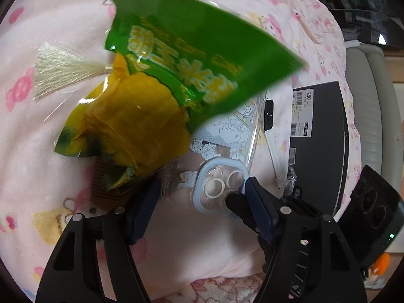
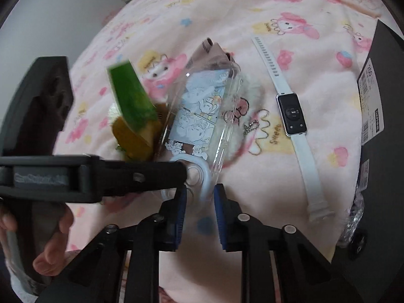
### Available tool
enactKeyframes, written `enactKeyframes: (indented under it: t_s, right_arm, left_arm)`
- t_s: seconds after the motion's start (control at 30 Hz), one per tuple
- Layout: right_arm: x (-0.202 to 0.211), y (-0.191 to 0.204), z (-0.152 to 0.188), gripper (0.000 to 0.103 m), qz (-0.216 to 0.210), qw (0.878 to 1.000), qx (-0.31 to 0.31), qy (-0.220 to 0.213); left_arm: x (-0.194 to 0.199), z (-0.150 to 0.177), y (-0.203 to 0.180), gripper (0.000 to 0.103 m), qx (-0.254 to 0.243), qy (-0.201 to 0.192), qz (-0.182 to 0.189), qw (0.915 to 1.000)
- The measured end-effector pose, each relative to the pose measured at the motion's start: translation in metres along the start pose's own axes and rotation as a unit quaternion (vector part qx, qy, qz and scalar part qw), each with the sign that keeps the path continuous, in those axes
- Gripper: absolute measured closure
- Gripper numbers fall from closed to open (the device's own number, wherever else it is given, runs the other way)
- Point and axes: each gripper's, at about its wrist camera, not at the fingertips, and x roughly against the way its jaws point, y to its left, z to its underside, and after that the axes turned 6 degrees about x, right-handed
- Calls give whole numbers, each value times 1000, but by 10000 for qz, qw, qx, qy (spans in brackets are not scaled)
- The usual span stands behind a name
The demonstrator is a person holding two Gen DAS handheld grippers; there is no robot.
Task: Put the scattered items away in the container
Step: 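Reach the left tool to the clear phone case and grasp it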
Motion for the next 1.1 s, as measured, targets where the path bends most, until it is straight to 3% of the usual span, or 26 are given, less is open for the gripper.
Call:
enactKeyframes:
  t_s: [0.1, 0.17, 0.2, 0.33, 0.47, 0.57, 0.6, 0.7, 0.77, 1.0, 1.1]
  right_arm:
    - [16, -2, 13, 87, -1, 9998, -6, -205]
    - [31, -11, 22, 88, -126, 9990, -48, -416]
    - [41, -13, 29, 88, -187, 9985, -62, -504]
    - [83, -11, 63, 90, -582, 9953, -145, -756]
    - [115, -16, 102, 90, -887, 9902, -449, -979]
    - [122, -25, 109, 90, -561, 9923, -428, -1013]
    - [122, -26, 112, 90, -424, 9937, -406, -957]
    - [114, -35, 109, 90, -333, 9955, -344, -818]
    - [104, -37, 101, 89, -239, 9963, -330, -759]
    - [55, -46, 69, 88, -192, 9958, -613, -649]
    - [39, -58, 63, 88, -206, 9936, -926, -620]
  left_arm:
    - [10, 11, -2, 63, 164, -168, -56, 9997]
    - [17, 22, -8, 65, 68, -188, 40, 9998]
    - [22, 33, -17, 71, -112, -209, 29, 9997]
    - [37, 81, -51, 74, -668, -138, 263, 9973]
    - [35, 115, -71, 74, -879, -220, 113, 9958]
    - [36, 110, -62, 74, -327, -407, -256, 9983]
    - [41, 112, -63, 70, -197, -553, -213, 9980]
    - [52, 107, -62, 45, 164, -1151, -191, 9930]
    - [46, 101, -58, 44, 357, -1348, -447, 9892]
    - [21, 59, -48, 45, 795, -1384, -410, 9863]
    - [-1, 48, -41, 45, 1127, -1042, -491, 9869]
